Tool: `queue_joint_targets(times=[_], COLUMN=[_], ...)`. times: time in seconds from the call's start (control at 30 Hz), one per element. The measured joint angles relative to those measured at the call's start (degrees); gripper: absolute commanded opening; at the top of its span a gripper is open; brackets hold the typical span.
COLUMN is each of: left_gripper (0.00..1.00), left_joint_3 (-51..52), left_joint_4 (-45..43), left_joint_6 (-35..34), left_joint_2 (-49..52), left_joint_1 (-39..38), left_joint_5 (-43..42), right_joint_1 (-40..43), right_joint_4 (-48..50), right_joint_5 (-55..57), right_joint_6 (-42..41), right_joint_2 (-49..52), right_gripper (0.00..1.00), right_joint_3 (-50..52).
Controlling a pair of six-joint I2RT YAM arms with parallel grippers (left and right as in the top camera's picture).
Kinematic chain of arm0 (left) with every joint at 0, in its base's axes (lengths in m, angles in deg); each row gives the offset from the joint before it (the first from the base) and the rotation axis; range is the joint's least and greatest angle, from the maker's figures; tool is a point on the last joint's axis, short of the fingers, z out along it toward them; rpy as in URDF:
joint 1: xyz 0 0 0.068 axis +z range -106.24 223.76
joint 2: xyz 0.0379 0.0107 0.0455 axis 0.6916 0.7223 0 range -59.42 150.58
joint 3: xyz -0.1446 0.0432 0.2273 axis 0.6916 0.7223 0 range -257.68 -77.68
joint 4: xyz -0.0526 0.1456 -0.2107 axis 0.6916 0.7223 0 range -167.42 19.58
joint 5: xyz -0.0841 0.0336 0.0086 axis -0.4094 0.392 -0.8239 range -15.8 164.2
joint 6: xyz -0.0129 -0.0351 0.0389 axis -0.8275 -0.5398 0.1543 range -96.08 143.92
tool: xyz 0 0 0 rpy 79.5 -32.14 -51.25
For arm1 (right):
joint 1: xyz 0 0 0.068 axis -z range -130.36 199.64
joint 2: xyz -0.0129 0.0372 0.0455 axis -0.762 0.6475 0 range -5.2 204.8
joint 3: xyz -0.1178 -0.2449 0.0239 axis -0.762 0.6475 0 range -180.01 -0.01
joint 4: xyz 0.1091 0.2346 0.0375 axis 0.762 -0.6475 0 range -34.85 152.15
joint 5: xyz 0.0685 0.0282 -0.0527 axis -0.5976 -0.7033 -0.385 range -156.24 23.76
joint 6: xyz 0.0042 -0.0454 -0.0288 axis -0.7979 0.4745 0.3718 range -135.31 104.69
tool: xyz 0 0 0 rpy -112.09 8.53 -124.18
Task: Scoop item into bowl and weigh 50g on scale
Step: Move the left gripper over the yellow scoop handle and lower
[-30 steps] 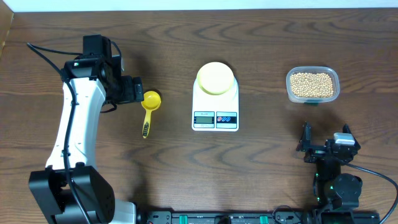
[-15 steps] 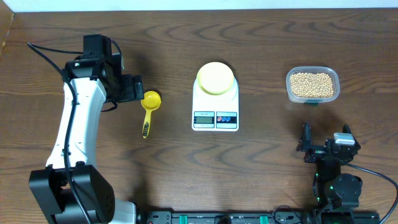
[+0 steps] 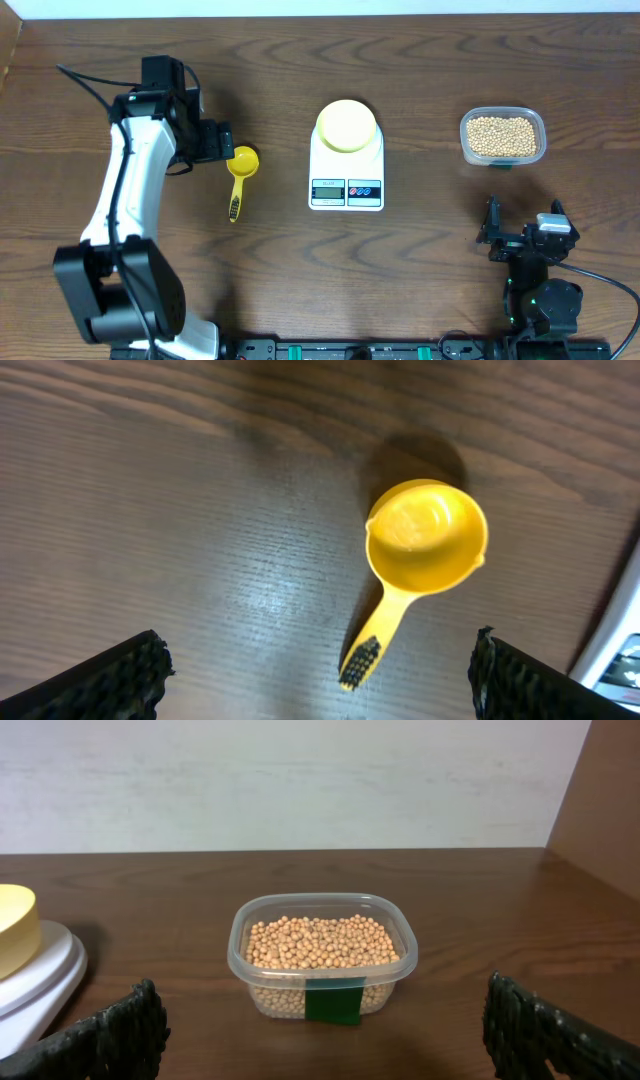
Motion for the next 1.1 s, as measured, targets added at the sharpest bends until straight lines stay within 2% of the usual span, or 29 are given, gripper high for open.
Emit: queue_joint_targets(times=[0.6, 1.1], left_gripper=[0.98, 0.98], left_joint_3=[0.57, 0.57], left_joint_4=[-3.17, -5.95], left_joint_6=[0.44, 1.73], left_joint_2=[9.53, 13.27], left_joint_1=[-0.02, -0.37], left_joint_5=[0.04, 0.04], right_joint_1=[0.00, 0.00], right_joint_4=[0.00, 0.00], right_joint_5=[-0.02, -0.02], right_joint_6=[0.00, 0.00], right_joint_2=[0.00, 0.00], right_gripper=[0.99, 0.99], right_joint_3=[0.00, 0.00])
